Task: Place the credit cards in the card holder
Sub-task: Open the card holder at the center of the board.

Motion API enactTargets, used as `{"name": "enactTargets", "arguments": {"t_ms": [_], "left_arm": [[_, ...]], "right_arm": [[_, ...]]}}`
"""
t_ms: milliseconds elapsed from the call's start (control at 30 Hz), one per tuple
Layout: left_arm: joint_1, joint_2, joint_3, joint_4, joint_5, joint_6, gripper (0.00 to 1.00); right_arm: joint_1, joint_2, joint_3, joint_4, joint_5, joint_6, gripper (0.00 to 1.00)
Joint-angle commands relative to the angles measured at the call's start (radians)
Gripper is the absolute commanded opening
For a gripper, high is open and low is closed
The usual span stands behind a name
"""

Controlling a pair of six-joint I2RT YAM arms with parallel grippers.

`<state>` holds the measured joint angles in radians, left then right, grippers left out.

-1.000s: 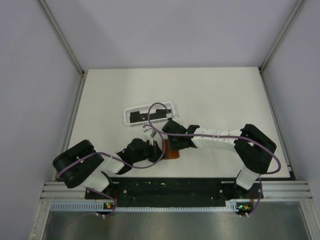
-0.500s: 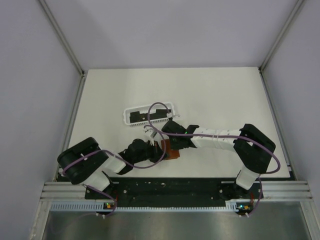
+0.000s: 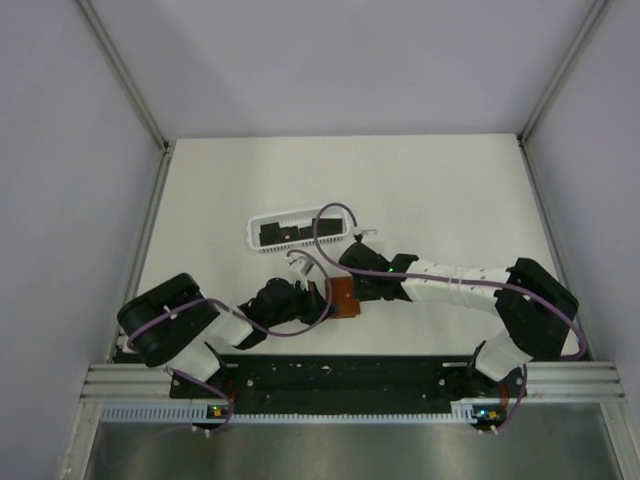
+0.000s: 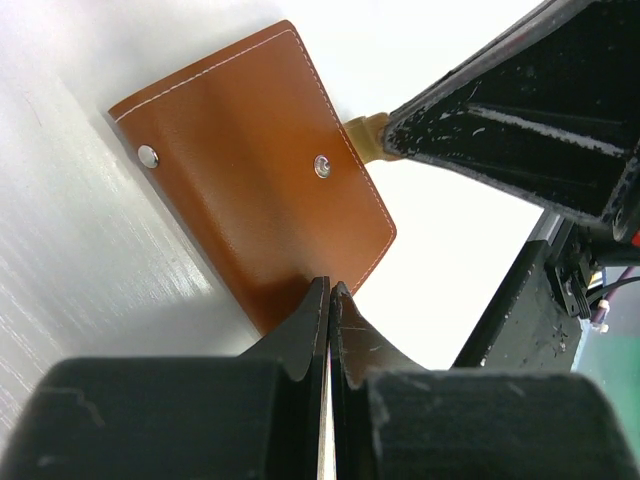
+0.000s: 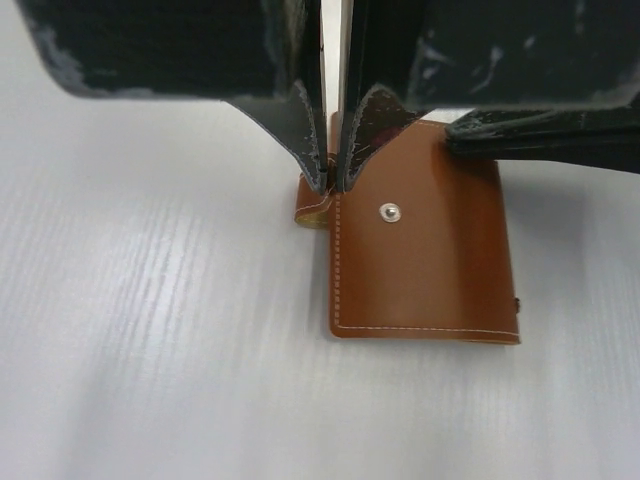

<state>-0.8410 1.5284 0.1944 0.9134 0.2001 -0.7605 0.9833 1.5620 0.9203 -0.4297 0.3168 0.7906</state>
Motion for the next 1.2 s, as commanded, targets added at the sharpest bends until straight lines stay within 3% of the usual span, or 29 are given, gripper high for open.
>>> {"name": "enactTargets", "arguments": {"t_ms": [0,567,700,800,867,1167], "left_arm": [[-0.001,0.033,-0.006,-0.097,-0.054,0.018,0.0],[-0.001,-0.118,0.082,-0.287,-0.047,0.084,0.0],[-0.001,-0.152,0.115,-0.355,-0.073,0.116,0.0],[-0.001,-0.148,0.12,-0.363,-0.074,0.121,0.0],[-0.001,-0.139,0.119,-0.358,-0.071,0.119,0.0],[-0.001,-0.109,0.096,-0.301,-0.062,0.089,0.0]], "right_arm": [[-0.047,-0.057,-0.064,-0.024,0.025,0.007,0.0],[-0.103,-0.19,-0.222,0.132,-0.011,-0.014,0.0],[-0.103,-0.273,-0.267,0.209,-0.047,-0.025,0.32],[-0.104,-0.33,-0.273,0.256,-0.082,-0.054,0.5],[-0.103,-0.321,-0.246,0.266,-0.116,-0.08,0.55],[-0.077,-0.097,-0.063,0.184,-0.148,-0.067,0.6]]}}
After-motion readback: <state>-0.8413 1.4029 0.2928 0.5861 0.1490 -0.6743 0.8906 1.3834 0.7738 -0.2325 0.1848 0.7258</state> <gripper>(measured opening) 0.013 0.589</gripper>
